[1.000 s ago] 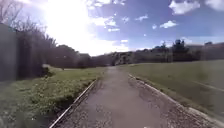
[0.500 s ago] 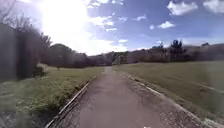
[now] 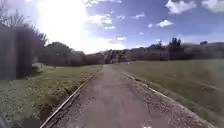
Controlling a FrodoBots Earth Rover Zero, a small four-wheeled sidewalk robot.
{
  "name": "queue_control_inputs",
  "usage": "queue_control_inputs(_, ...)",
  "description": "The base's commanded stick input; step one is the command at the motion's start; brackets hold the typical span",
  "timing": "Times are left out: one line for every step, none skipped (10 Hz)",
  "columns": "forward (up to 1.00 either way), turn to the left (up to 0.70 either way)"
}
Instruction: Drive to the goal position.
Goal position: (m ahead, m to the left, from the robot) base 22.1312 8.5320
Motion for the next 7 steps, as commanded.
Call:
queue_control_inputs(0.70,0.01)
queue_control_inputs(0.70,0.01)
queue_control_inputs(0.70,0.01)
queue_control_inputs(0.70,0.01)
queue_control_inputs(0.70,0.01)
queue_control_inputs(0.70,0.01)
queue_control_inputs(0.70,0.01)
